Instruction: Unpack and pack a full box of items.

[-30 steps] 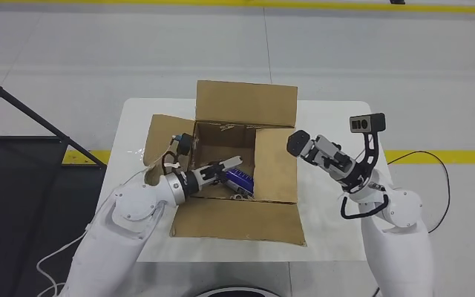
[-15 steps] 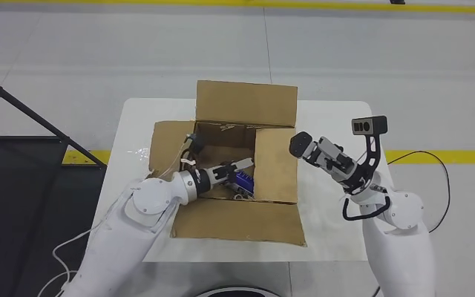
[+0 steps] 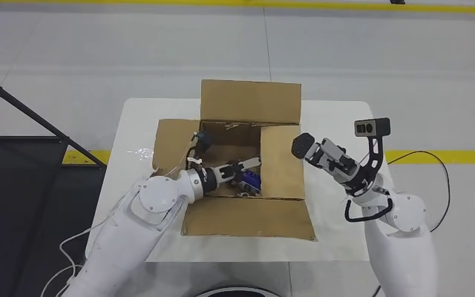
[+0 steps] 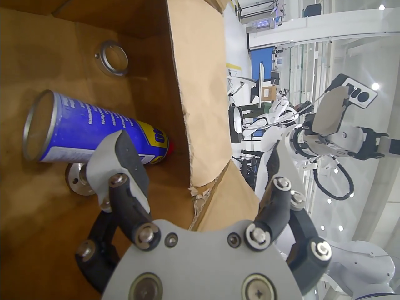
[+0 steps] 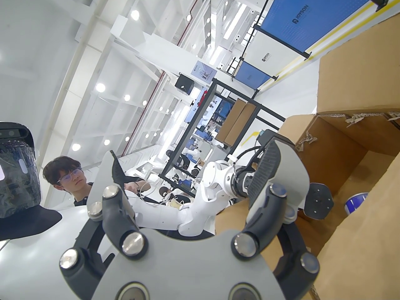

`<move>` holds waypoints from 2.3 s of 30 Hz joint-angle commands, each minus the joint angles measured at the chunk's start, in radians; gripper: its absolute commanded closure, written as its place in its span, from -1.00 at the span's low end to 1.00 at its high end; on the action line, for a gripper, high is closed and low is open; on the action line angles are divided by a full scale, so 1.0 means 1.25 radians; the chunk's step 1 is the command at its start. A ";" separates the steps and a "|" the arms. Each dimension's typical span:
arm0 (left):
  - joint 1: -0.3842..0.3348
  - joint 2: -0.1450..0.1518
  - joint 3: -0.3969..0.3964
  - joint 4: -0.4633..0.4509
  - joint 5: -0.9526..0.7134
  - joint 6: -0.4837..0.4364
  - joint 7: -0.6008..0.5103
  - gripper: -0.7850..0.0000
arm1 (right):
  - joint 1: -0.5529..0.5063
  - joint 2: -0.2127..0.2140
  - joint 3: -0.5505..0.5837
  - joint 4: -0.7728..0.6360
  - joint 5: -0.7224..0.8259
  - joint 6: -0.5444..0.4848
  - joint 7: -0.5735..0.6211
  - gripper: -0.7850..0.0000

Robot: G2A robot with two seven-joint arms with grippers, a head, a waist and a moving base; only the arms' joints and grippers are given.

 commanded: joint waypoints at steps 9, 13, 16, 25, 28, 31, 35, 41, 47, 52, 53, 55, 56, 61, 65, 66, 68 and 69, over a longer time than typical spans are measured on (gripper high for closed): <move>0.038 0.015 -0.129 -0.139 -0.061 0.015 0.008 -1.00 | 0.005 0.008 -0.002 0.013 0.010 0.013 0.015 -1.00; 0.023 0.017 -0.147 -0.196 -0.081 0.031 -0.008 -1.00 | 0.011 0.010 -0.007 0.022 0.014 0.011 0.018 -1.00; -0.010 0.016 -0.137 -0.219 -0.097 0.044 -0.024 -1.00 | 0.012 0.012 -0.006 0.032 0.019 0.006 0.021 -1.00; -0.144 0.001 -0.010 -0.103 -0.071 0.079 -0.064 -1.00 | -0.028 0.023 0.063 0.035 0.048 -0.042 0.011 -1.00; -0.160 -0.004 0.033 -0.034 -0.067 0.080 -0.072 -1.00 | -0.048 0.029 0.095 0.028 0.058 -0.045 0.018 -1.00; -0.158 -0.009 0.057 0.008 -0.082 0.077 -0.070 -1.00 | -0.065 0.033 0.120 0.023 0.065 -0.045 0.026 -1.00; -0.152 -0.013 0.085 0.039 -0.071 0.072 -0.065 -1.00 | -0.076 0.038 0.141 0.029 0.077 -0.048 0.034 -1.00; -0.142 -0.015 0.113 0.054 -0.054 0.070 -0.073 -1.00 | -0.066 0.043 0.146 0.046 0.092 -0.052 0.044 -1.00; -0.138 -0.018 0.126 0.063 -0.041 0.067 -0.060 -1.00 | -0.050 0.047 0.136 0.067 0.097 -0.053 0.053 -1.00; -0.135 -0.022 0.137 0.080 -0.040 0.060 -0.042 -1.00 | -0.047 0.050 0.137 0.083 0.102 -0.054 0.057 -1.00; -0.134 -0.024 0.138 0.082 -0.047 0.056 -0.037 -1.00 | -0.047 0.051 0.138 0.084 0.104 -0.055 0.058 -1.00; -0.133 -0.026 0.140 0.087 -0.053 0.048 -0.028 -1.00 | -0.049 0.052 0.139 0.087 0.107 -0.055 0.059 -1.00; -0.132 -0.027 0.141 0.089 -0.058 0.042 -0.023 -1.00 | -0.050 0.053 0.140 0.088 0.107 -0.055 0.059 -1.00; -0.130 -0.033 0.142 0.098 -0.087 0.018 0.005 -1.00 | -0.057 0.056 0.141 0.091 0.110 -0.057 0.054 -1.00; -0.132 -0.037 0.138 0.097 -0.116 0.007 0.008 -1.00 | -0.061 0.058 0.142 0.092 0.111 -0.058 0.051 -1.00; -0.131 -0.038 0.137 0.096 -0.124 0.001 0.010 -1.00 | -0.063 0.059 0.141 0.093 0.112 -0.058 0.051 -1.00; -0.129 -0.040 0.130 0.096 -0.148 -0.007 0.011 -1.00 | -0.064 0.060 0.141 0.096 0.113 -0.058 0.048 -1.00; -0.130 -0.040 0.128 0.095 -0.148 -0.012 0.012 -1.00 | -0.064 0.060 0.139 0.098 0.112 -0.056 0.048 -1.00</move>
